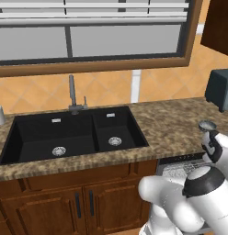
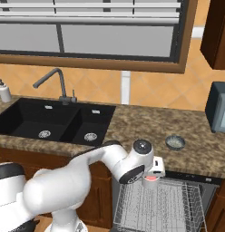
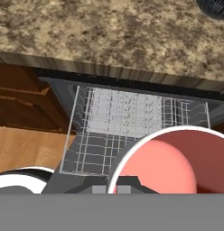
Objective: Pick up the cup and bowl from the counter, place them in the dishwasher, and close the dishwasher door.
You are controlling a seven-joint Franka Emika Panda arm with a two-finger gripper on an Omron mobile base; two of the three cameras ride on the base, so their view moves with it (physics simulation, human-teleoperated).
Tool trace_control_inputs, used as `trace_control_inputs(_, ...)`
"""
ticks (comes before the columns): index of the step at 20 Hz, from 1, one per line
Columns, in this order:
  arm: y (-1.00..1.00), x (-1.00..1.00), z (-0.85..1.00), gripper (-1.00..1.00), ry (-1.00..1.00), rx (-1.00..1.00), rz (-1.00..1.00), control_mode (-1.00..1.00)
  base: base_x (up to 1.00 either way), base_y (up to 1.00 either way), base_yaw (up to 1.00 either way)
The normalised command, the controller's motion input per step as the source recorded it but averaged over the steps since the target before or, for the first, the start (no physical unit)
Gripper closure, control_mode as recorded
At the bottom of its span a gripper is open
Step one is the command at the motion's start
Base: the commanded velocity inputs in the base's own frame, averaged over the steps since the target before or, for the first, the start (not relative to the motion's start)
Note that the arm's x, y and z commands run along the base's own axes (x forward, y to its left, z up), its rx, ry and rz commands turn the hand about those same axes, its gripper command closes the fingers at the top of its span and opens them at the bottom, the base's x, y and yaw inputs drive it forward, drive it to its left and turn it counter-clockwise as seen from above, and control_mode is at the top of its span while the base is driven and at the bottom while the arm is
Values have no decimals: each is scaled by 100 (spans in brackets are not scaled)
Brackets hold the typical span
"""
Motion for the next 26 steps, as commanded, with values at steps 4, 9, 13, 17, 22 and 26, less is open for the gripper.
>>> trace_control_inputs(4, -3, -2, -23, 100, 6, 1, 0, -100, 0, 0, 0)
trace_control_inputs(9, -5, 6, -46, 100, 17, 4, -3, -100, 0, 0, 0)
trace_control_inputs(13, -8, -4, -33, 100, 10, 17, -5, -100, 0, 0, 0)
trace_control_inputs(17, 1, -4, -59, 100, 6, 23, -1, -100, 0, 0, 0)
trace_control_inputs(22, 16, 0, -51, 100, -5, 6, 0, -100, 0, 0, 0)
trace_control_inputs(26, 16, 18, -39, 100, 0, 0, 0, -100, 0, 0, 0)
